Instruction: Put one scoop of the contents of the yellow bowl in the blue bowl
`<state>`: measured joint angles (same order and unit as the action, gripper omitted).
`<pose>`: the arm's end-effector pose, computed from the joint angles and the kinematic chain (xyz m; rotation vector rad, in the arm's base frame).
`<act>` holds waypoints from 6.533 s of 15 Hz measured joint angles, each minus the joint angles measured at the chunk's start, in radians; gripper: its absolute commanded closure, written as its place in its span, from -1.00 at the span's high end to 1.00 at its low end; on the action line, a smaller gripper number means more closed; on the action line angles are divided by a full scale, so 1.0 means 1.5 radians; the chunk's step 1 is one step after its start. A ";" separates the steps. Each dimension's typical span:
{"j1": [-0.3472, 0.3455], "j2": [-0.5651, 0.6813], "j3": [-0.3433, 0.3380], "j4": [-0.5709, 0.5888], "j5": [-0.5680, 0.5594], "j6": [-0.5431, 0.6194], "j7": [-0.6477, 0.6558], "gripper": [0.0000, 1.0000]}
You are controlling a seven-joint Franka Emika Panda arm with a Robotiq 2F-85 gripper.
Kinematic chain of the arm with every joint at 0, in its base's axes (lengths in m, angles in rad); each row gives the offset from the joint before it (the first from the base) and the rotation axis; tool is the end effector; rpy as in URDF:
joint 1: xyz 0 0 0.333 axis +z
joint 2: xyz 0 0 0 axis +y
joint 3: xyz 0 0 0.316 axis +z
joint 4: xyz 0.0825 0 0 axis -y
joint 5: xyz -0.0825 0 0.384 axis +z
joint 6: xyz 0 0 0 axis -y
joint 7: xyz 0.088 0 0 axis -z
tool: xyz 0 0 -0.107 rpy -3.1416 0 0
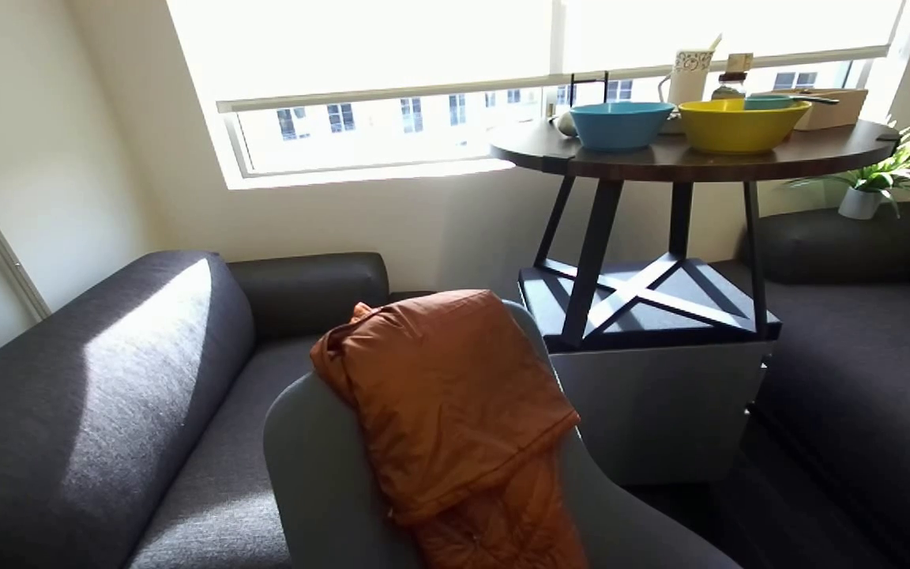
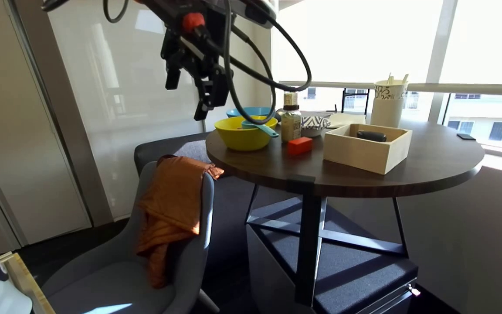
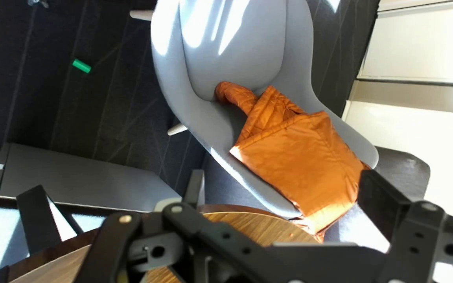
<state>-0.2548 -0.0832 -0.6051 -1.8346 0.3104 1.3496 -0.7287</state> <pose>0.3429 -0.3536 0.5342 -2.5902 0.1496 0.0452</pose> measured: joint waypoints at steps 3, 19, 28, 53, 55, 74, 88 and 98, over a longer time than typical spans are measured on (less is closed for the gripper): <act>-0.010 0.023 0.000 0.017 0.011 -0.010 0.004 1.00; -0.155 0.241 0.070 0.106 0.329 0.063 0.250 1.00; -0.208 0.304 0.125 0.110 0.439 0.081 0.250 1.00; -0.359 0.454 0.234 0.267 0.554 -0.064 0.226 1.00; -0.365 0.456 0.242 0.265 0.566 -0.081 0.203 1.00; -0.402 0.507 0.267 0.272 0.678 -0.184 0.073 0.95; -0.401 0.509 0.267 0.272 0.675 -0.207 0.076 -0.17; -0.401 0.510 0.264 0.273 0.674 -0.206 0.076 -0.96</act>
<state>-0.8569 0.6812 -0.2085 -1.4244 1.3220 1.0400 -0.6148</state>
